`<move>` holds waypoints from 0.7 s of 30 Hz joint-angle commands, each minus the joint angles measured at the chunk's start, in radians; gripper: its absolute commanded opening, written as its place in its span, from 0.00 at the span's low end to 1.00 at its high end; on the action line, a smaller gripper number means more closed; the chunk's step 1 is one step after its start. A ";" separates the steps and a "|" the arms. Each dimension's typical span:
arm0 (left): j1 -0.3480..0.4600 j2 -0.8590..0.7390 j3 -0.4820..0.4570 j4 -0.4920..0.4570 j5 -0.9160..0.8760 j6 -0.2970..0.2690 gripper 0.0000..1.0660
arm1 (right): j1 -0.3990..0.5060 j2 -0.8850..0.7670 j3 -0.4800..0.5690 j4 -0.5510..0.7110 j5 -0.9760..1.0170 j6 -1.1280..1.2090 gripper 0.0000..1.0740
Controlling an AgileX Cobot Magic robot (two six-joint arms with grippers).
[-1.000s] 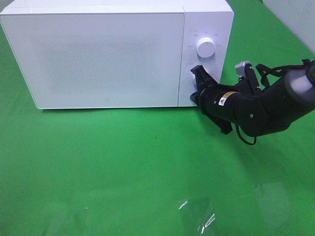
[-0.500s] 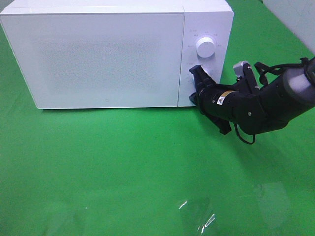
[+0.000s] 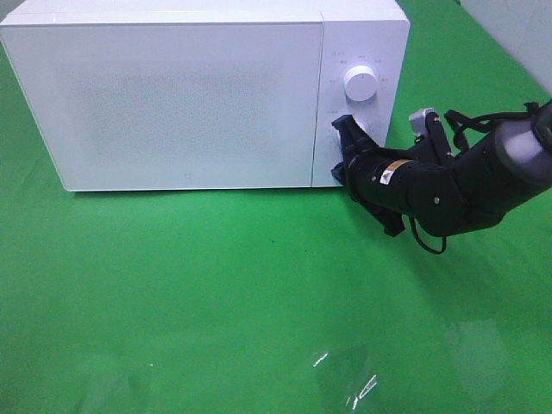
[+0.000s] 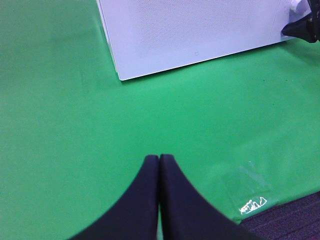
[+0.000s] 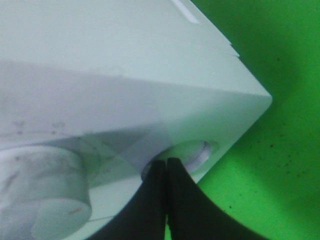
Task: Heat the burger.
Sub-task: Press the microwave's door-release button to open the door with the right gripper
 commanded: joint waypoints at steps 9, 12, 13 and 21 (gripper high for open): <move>0.002 -0.023 0.004 0.004 -0.012 0.001 0.00 | -0.014 -0.013 -0.051 0.098 -0.179 -0.010 0.00; 0.002 -0.023 0.004 0.004 -0.012 0.001 0.00 | -0.014 -0.013 -0.051 0.098 -0.179 -0.022 0.00; 0.002 -0.023 0.004 0.004 -0.012 0.001 0.00 | -0.014 -0.013 -0.051 0.098 -0.179 -0.022 0.00; 0.002 -0.023 0.004 0.004 -0.012 0.001 0.00 | -0.014 -0.013 -0.054 0.098 -0.178 -0.048 0.00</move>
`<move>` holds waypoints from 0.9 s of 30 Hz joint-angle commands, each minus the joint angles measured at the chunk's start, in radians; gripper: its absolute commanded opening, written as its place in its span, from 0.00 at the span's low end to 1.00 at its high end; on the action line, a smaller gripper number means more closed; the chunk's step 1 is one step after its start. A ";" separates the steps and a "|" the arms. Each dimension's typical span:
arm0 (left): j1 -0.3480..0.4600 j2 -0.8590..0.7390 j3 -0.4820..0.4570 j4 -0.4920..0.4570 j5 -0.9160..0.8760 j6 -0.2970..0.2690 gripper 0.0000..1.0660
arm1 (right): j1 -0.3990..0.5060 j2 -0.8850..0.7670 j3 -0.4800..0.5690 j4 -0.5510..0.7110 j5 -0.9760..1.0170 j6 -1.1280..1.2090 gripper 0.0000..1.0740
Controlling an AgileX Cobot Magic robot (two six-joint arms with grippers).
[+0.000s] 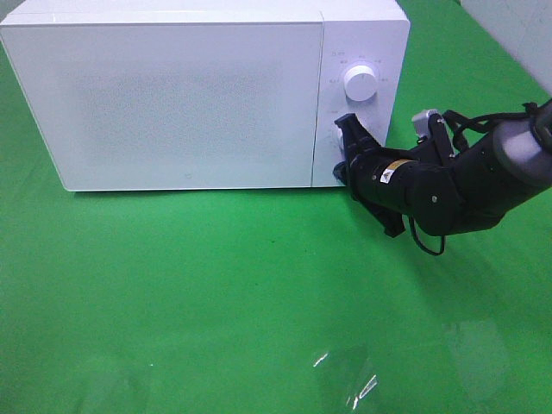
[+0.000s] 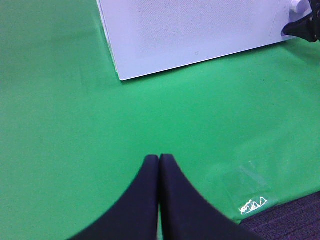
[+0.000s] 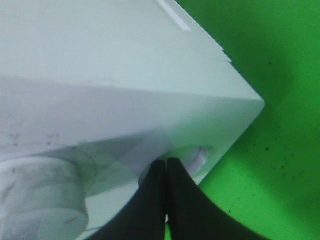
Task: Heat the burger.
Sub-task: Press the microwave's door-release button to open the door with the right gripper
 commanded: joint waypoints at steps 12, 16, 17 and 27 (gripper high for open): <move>0.002 -0.023 0.004 0.004 -0.012 0.001 0.00 | -0.019 -0.013 -0.077 0.045 -0.177 -0.060 0.00; 0.002 -0.023 0.004 0.004 -0.012 0.001 0.00 | -0.019 -0.013 -0.083 0.045 -0.177 -0.060 0.00; 0.002 -0.023 0.004 0.004 -0.012 0.001 0.00 | -0.019 -0.013 -0.083 0.045 -0.177 -0.060 0.00; 0.002 -0.023 0.004 0.004 -0.012 0.001 0.00 | -0.019 -0.013 -0.120 0.046 -0.171 -0.067 0.00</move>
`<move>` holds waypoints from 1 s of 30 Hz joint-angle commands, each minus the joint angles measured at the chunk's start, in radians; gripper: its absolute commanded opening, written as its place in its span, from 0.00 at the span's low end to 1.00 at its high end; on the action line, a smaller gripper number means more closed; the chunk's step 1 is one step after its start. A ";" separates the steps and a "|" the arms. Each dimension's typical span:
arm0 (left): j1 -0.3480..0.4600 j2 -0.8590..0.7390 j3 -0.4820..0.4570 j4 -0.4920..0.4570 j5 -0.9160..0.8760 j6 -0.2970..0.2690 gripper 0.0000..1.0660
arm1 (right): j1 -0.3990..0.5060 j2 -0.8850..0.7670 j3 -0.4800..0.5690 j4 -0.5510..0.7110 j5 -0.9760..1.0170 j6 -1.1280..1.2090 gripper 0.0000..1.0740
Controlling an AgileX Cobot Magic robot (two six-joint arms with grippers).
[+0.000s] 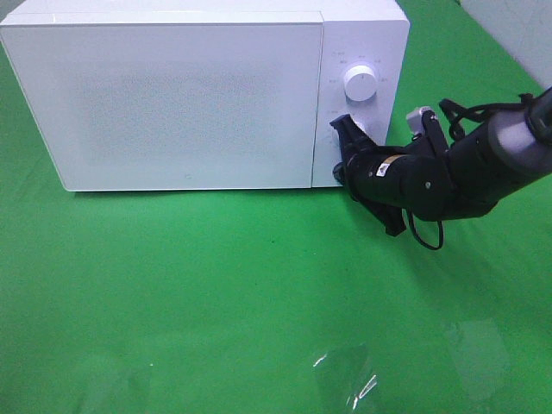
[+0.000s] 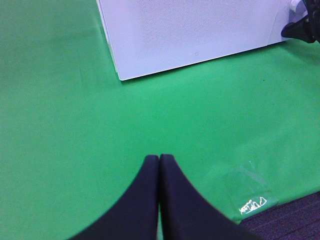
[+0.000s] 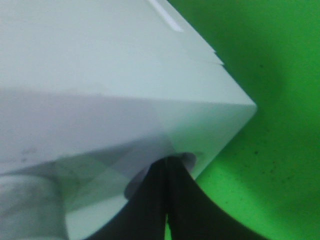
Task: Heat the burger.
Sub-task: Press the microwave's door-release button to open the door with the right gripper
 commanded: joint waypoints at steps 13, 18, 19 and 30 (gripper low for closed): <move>0.002 -0.023 0.004 0.004 -0.012 0.001 0.00 | -0.016 -0.022 -0.014 0.010 -0.323 -0.024 0.00; 0.002 -0.023 0.004 0.004 -0.012 0.001 0.00 | -0.012 -0.022 0.078 0.006 -0.373 0.051 0.00; 0.002 -0.023 0.004 0.004 -0.012 0.001 0.00 | -0.012 -0.022 0.099 0.001 -0.409 0.063 0.00; 0.002 -0.023 0.004 0.004 -0.012 0.001 0.00 | -0.012 -0.022 0.092 -0.003 -0.432 0.072 0.00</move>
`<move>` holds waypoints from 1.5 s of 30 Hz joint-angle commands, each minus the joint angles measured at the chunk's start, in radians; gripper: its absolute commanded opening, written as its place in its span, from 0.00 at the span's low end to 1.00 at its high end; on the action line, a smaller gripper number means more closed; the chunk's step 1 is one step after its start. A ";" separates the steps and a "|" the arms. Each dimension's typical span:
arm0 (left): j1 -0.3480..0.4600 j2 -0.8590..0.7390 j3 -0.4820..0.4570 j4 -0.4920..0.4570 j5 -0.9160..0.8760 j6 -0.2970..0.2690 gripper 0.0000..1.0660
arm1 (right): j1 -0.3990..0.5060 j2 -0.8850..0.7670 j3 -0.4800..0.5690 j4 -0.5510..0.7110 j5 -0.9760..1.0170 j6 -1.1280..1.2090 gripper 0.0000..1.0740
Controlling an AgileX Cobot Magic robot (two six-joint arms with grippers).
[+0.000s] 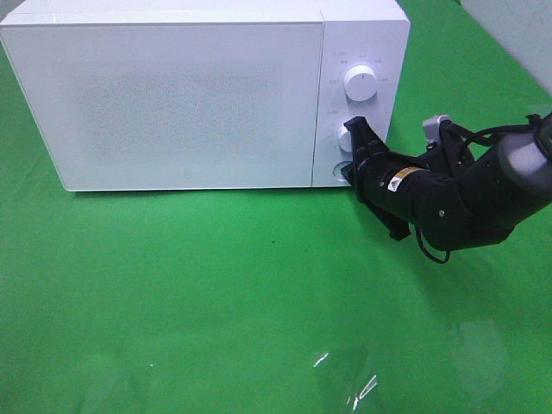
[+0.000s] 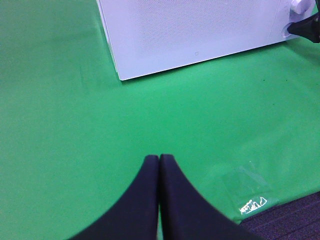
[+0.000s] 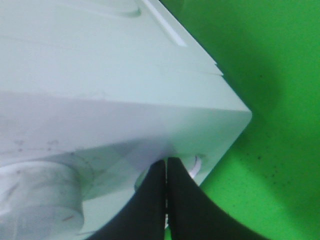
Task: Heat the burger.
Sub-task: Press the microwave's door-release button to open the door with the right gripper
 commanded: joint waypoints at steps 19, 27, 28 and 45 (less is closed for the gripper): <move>0.002 -0.023 0.004 0.004 -0.012 0.001 0.00 | -0.011 -0.002 -0.103 0.044 -0.180 -0.003 0.00; 0.002 -0.023 0.004 0.004 -0.012 0.001 0.00 | -0.011 0.004 -0.103 0.069 -0.279 0.006 0.00; 0.002 -0.023 0.004 0.004 -0.012 0.001 0.00 | -0.011 0.004 -0.103 0.069 -0.279 0.006 0.00; 0.002 -0.023 0.004 0.004 -0.012 0.001 0.00 | 0.015 -0.034 -0.002 0.015 -0.276 0.061 0.00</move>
